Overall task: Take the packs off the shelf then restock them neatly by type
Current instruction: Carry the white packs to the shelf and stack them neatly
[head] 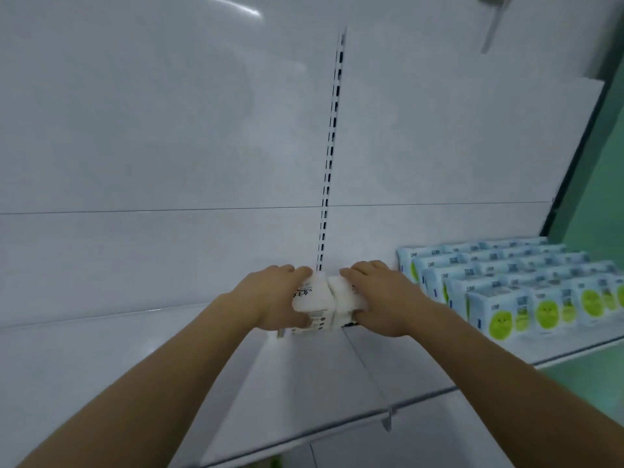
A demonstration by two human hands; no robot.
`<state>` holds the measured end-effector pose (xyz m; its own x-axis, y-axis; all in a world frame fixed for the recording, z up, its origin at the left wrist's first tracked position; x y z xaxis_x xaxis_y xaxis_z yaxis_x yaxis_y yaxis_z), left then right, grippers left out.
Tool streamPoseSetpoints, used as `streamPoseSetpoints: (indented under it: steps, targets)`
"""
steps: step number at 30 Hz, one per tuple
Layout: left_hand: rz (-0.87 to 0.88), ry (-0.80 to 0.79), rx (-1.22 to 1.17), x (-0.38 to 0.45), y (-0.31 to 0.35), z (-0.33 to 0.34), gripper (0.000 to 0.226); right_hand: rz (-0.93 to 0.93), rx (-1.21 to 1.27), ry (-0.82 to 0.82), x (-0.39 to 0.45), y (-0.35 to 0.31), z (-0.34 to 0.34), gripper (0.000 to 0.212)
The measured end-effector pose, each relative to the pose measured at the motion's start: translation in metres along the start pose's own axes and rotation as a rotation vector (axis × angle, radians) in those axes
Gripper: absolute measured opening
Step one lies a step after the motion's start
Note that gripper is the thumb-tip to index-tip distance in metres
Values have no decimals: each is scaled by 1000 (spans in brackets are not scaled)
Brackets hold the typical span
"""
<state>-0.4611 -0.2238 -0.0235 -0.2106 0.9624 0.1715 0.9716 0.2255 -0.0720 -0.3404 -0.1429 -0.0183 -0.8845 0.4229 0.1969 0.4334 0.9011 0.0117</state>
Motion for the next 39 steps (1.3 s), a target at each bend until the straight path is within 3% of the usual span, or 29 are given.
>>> streamPoseSetpoints:
  steps: [10,18,22,27,30,32,34,36,39]
  targets:
    - [-263,-91,22,32,-25,21,82,-99,75,-77,59,56,31,77]
    - [-321,19,67,28,-22,20,76,-224,2,45,63,57,35,74]
    - [-347,-50,32,24,-25,29,79,-222,29,86,54,61,26,72]
    - [-438,-128,111,14,-29,3,78,-313,122,282,36,36,-5,46]
    - [-549,-242,194,-2,-34,-4,84,-350,189,143,34,3,-1,40]
    - [-563,-301,161,-9,-27,-4,88,-349,278,-1,31,-16,9,47]
    - [-558,-320,31,-13,-18,-5,74,-332,362,-130,27,-30,19,62]
    - [-552,-294,-77,-13,-18,-8,47,-294,429,-222,23,-35,24,70]
    - [-544,-297,-259,-19,-23,-4,31,-207,439,-201,22,-37,20,73]
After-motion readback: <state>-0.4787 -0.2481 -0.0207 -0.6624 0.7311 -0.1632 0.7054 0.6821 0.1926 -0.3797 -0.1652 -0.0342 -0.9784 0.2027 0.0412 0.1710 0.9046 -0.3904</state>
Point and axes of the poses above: each hand's wrist, its own x-axis towards the middle knuckle, its own z-axis out of the palm, y = z × x, the point moved 10 cm from there along x, towards the middle knuckle, and after that the axes turned 7 degrees about x, right-handed, at the moved point
